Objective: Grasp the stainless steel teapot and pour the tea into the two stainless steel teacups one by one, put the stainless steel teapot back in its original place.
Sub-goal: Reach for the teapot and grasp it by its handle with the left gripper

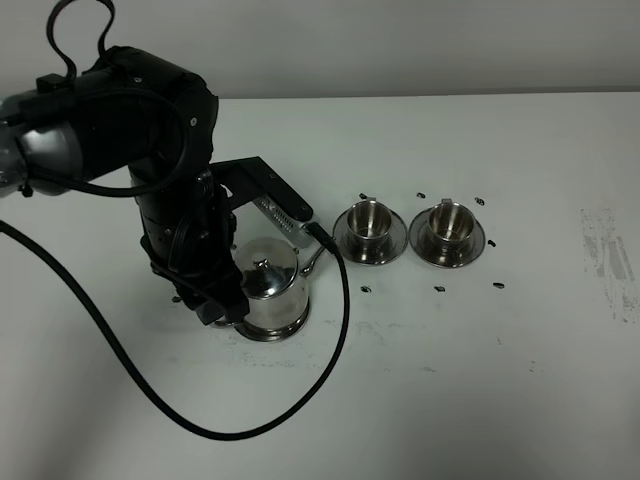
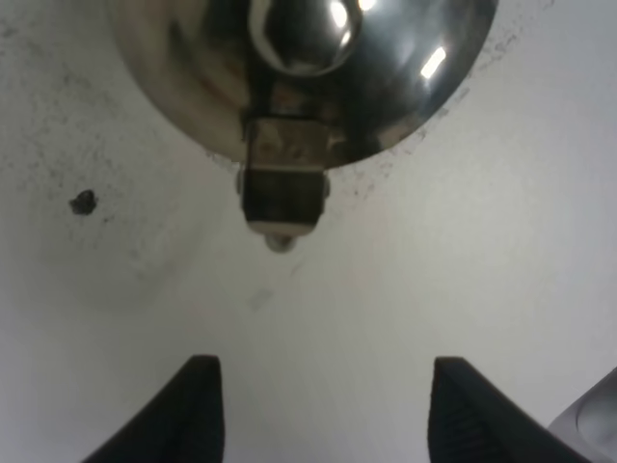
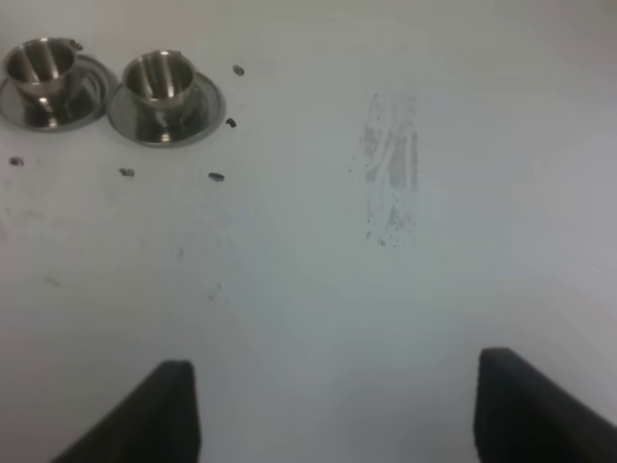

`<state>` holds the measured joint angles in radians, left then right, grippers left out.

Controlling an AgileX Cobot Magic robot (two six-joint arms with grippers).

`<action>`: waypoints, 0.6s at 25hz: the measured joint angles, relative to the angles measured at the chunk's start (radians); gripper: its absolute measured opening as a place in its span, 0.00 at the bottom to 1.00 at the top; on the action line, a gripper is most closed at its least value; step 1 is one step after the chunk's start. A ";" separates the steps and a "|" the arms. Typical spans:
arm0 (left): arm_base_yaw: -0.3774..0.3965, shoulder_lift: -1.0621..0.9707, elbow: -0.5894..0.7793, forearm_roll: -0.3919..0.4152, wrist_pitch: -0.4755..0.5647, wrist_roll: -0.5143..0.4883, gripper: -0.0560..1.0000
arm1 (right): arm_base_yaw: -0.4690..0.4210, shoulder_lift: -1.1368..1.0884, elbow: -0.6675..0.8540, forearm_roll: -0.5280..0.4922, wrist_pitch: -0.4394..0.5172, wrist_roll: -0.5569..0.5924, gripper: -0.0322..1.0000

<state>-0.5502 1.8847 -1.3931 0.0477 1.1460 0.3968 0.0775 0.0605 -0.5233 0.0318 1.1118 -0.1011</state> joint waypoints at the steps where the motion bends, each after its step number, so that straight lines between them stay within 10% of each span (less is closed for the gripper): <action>1: -0.003 0.006 0.000 0.007 0.000 -0.001 0.49 | 0.000 0.000 0.000 0.000 0.000 0.000 0.60; 15: -0.007 0.045 0.000 0.044 -0.068 -0.029 0.46 | 0.000 0.000 0.000 0.000 0.000 0.000 0.60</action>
<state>-0.5572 1.9298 -1.3931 0.0922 1.0778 0.3675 0.0775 0.0605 -0.5233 0.0318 1.1118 -0.1011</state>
